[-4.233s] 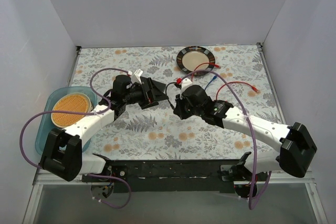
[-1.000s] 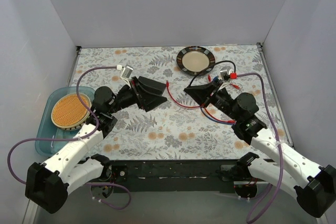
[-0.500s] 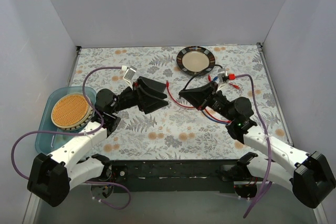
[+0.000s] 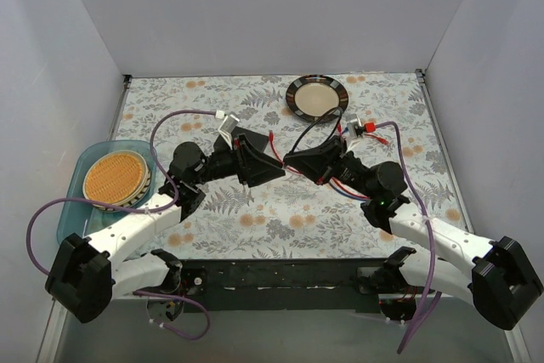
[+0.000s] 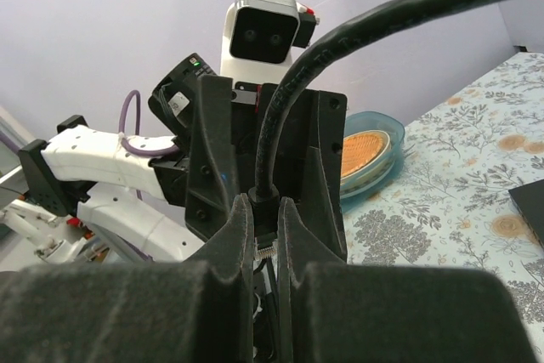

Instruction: Insert the plug into the switch port

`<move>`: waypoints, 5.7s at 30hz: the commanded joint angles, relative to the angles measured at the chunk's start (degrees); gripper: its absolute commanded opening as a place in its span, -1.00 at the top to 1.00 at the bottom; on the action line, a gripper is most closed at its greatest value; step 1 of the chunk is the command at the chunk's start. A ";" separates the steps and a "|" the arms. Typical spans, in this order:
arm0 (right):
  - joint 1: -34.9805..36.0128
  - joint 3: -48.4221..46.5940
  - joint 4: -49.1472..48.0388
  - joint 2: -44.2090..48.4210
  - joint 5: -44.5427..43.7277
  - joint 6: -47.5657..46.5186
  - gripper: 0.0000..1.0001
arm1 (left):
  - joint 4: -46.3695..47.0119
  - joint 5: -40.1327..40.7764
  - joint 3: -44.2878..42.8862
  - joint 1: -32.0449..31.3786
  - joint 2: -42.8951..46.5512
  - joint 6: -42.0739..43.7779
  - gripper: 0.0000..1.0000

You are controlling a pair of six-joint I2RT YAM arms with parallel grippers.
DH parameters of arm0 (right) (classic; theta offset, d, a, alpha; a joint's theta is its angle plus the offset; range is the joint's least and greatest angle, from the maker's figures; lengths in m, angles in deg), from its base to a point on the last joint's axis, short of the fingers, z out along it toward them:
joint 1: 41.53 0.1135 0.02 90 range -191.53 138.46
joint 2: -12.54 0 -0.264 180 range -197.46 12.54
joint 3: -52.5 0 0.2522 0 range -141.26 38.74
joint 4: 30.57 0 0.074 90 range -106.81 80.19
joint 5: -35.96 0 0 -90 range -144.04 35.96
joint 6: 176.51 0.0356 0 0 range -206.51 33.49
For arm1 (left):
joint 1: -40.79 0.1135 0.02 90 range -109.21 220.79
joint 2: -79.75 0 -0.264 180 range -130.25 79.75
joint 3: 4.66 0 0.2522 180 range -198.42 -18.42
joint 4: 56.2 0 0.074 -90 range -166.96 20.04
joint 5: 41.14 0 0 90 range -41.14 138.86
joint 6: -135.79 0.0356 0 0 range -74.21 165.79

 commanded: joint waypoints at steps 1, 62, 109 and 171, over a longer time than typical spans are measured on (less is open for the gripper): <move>0.86 0.39 -4.08 0.56 0.20 0.28 0.97 | -1.88 2.92 -3.32 -2.32 -0.52 2.21 0.04; 6.75 -58.50 100.68 -21.15 -8.24 -66.43 -0.79 | -53.39 10.30 -17.73 -6.45 -1.75 41.41 1.00; 10.79 -43.83 98.14 -19.22 -1.22 -64.06 0.61 | -46.54 18.39 -12.81 -6.80 10.38 39.74 1.00; 22.92 -25.63 67.90 -0.85 -48.24 -42.25 0.78 | -24.91 18.39 -15.10 -7.42 -7.29 5.37 1.00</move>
